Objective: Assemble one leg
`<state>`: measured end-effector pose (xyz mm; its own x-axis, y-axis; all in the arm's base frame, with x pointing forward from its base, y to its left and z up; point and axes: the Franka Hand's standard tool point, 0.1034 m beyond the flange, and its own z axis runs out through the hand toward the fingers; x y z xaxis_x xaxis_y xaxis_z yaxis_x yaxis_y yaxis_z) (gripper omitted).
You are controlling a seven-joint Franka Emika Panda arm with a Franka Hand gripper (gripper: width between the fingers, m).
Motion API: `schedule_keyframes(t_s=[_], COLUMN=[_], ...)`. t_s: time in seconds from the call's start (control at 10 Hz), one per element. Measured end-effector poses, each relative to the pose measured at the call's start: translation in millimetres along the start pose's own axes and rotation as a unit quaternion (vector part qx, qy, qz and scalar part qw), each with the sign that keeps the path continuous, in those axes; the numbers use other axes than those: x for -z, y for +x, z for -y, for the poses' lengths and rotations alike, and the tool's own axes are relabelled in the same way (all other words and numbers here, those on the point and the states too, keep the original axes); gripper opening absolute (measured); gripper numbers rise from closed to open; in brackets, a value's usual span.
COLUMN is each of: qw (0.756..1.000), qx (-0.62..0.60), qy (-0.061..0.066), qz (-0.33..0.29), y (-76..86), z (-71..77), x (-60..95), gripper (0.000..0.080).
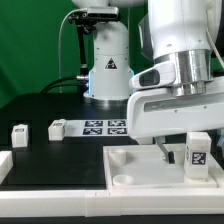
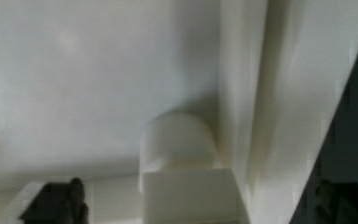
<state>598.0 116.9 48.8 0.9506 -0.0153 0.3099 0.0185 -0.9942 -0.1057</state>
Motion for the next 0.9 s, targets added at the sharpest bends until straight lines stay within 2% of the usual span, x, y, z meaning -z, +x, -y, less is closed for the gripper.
schedule_keyframes(t_s=[0.2,0.6,0.9], qw=[1.000,1.000,0.999], qx=[-0.023,-0.024,-0.029], qy=[0.000,0.002,0.006], qz=[0.000,-0.004,0.045], y=[0.4,10.5,25.6], z=[6.7,8.6,7.7], x=[8.8,16.6,21.0], gripper=[0.0649,0.0649,0.0649])
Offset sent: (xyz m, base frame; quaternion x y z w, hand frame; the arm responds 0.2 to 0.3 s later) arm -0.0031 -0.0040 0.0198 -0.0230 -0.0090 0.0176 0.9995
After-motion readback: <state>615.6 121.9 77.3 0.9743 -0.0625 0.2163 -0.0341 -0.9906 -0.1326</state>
